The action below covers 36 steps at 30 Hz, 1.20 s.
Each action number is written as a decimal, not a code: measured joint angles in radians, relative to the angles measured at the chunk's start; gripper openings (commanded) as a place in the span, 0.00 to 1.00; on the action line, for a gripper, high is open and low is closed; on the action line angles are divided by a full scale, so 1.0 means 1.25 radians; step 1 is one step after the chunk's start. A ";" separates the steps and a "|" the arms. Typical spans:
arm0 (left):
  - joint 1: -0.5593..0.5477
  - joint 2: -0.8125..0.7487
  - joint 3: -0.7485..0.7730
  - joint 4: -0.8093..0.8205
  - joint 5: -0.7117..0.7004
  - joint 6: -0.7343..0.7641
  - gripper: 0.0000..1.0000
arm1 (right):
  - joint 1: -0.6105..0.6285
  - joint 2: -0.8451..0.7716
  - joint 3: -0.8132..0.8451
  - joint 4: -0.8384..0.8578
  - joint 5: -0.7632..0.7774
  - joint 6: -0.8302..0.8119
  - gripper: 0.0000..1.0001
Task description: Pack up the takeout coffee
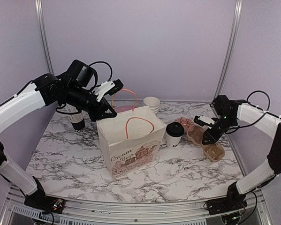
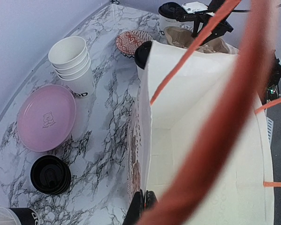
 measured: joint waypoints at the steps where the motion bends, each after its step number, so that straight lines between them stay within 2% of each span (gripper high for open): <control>1: -0.001 0.000 0.008 -0.001 -0.002 0.000 0.00 | 0.000 -0.018 0.011 -0.011 -0.010 0.000 0.25; 5: -0.009 0.002 0.031 -0.001 -0.002 0.006 0.00 | 0.000 -0.081 0.094 -0.047 -0.071 -0.003 0.25; 10: -0.020 0.032 0.052 -0.009 0.025 0.021 0.00 | 0.008 -0.107 0.274 -0.076 -0.198 -0.033 0.23; 16: -0.037 0.063 0.079 -0.016 0.049 0.024 0.00 | 0.069 -0.093 0.486 -0.085 -0.374 -0.073 0.27; 19: -0.048 0.065 0.084 -0.019 0.061 0.024 0.00 | 0.111 -0.091 0.545 -0.063 -0.472 -0.077 0.29; 23: -0.054 0.068 0.092 -0.027 0.085 0.020 0.00 | 0.199 -0.074 0.575 -0.034 -0.570 -0.082 0.28; 27: -0.055 0.078 0.111 -0.038 0.119 0.014 0.00 | 0.305 0.005 0.662 -0.048 -0.625 -0.105 0.29; 36: -0.058 0.115 0.157 -0.048 0.221 -0.013 0.00 | 0.548 0.076 0.693 -0.092 -0.599 -0.165 0.29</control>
